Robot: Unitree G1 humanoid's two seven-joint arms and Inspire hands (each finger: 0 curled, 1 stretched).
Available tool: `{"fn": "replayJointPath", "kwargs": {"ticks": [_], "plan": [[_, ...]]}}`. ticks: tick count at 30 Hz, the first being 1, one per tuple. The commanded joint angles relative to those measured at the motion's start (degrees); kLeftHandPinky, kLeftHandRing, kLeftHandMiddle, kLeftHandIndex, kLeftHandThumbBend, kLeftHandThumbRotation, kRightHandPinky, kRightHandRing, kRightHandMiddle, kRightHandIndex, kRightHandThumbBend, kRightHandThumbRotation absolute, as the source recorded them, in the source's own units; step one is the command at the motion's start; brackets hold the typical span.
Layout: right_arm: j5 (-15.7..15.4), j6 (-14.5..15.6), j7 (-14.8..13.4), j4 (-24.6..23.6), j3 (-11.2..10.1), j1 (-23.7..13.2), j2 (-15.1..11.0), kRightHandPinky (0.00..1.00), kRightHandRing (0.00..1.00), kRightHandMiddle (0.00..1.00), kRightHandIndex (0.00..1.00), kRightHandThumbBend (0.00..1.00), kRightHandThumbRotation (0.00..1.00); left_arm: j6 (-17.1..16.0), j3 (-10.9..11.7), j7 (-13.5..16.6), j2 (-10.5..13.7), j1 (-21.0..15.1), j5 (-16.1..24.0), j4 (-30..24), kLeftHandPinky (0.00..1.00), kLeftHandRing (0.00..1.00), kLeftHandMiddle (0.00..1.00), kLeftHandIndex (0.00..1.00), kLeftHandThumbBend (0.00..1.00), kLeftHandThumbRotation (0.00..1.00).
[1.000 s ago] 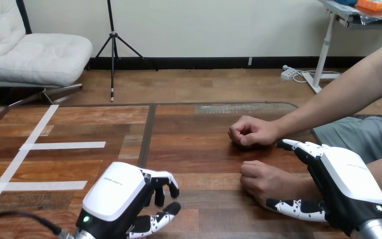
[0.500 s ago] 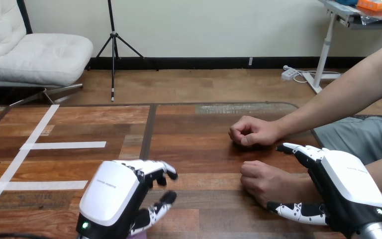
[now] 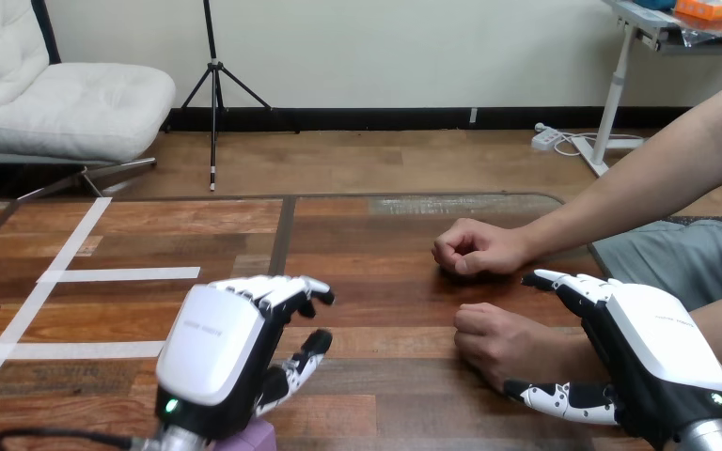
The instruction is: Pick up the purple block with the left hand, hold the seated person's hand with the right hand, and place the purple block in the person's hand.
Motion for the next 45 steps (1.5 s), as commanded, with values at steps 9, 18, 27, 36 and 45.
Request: {"fn": "replayJointPath", "kwargs": {"ticks": [9, 18, 27, 36, 45], "plan": [[0.3, -0.8, -0.1, -2.4, -0.8, -2.3, -1.3, 0.93, 0.89, 0.85, 0.84, 0.7, 0.26, 0.0, -2.9, 2.1, -2.0, -8.3, -1.4, 7.8, 0.33, 0.42, 0.51, 0.59, 0.42, 0.12], [0.4, -0.8, 0.2, -2.5, -0.8, -2.2, -1.5, 0.92, 0.89, 0.84, 0.84, 0.69, 0.26, 0.4, -4.5, 2.7, -2.9, -10.6, -1.5, 11.8, 0.32, 0.4, 0.49, 0.58, 0.43, 0.1], [0.3, -0.6, 0.3, -2.7, -0.8, -2.2, -1.2, 0.93, 0.89, 0.84, 0.83, 0.7, 0.25, 1.4, -5.7, 3.0, -3.3, -11.6, -1.5, 13.7, 0.31, 0.39, 0.48, 0.57, 0.43, 0.11], [0.1, -0.4, 0.4, -2.7, -0.7, -2.2, -1.3, 0.92, 0.89, 0.84, 0.84, 0.7, 0.25, 1.2, -6.4, 3.5, -3.4, -12.0, -2.4, 14.6, 0.31, 0.38, 0.48, 0.57, 0.43, 0.12], [0.1, -0.4, 0.4, -2.5, -0.5, -2.4, -1.2, 0.92, 0.89, 0.84, 0.84, 0.7, 0.27, 1.3, -6.9, 3.3, -3.1, -11.8, -3.4, 14.5, 0.29, 0.38, 0.48, 0.57, 0.43, 0.14]]}}
